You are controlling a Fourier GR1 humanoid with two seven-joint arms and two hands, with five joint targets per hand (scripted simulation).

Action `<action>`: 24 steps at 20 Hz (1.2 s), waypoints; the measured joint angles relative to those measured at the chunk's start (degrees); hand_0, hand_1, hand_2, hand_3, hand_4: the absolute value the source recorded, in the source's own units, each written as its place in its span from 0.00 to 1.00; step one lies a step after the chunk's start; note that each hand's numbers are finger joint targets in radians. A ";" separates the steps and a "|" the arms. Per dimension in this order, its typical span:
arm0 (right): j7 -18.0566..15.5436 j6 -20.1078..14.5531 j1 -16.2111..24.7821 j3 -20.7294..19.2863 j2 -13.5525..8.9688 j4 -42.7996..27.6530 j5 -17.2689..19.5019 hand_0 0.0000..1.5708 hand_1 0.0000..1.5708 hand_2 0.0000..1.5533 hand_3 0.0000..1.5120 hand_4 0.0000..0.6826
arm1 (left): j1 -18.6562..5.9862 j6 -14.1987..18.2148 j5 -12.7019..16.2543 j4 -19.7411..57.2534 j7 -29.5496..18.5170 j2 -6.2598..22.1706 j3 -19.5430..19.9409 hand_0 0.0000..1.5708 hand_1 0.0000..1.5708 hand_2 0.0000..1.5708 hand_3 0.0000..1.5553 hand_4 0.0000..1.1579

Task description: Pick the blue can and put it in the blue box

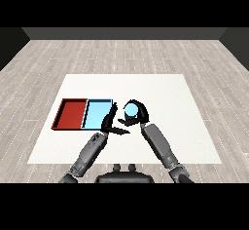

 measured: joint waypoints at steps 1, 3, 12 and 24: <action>0.63 -0.45 0.27 0.91 0.02 -0.94 0.03 0.89 0.89 0.93 0.93 0.99 | -0.02 0.17 0.27 0.08 0.03 0.00 -0.37 0.00 0.00 0.00 0.00 0.00; 1.02 -0.86 -0.40 1.38 0.05 -0.89 -0.19 0.89 0.89 0.93 0.93 0.97 | -0.68 -0.45 0.73 1.02 0.32 0.11 0.08 0.00 0.00 0.00 0.00 0.00; 2.29 -2.76 0.90 5.13 0.07 -3.96 0.53 0.91 0.91 0.92 0.92 0.92 | -3.55 3.32 4.88 2.67 -0.34 0.02 -4.90 0.00 0.00 0.00 0.00 0.00; 1.23 -7.03 -3.65 11.67 -0.21 -0.01 -2.72 0.89 0.89 0.93 0.92 0.89 | -6.43 6.83 4.17 8.05 -4.97 0.58 -7.47 0.08 0.08 0.29 0.00 0.52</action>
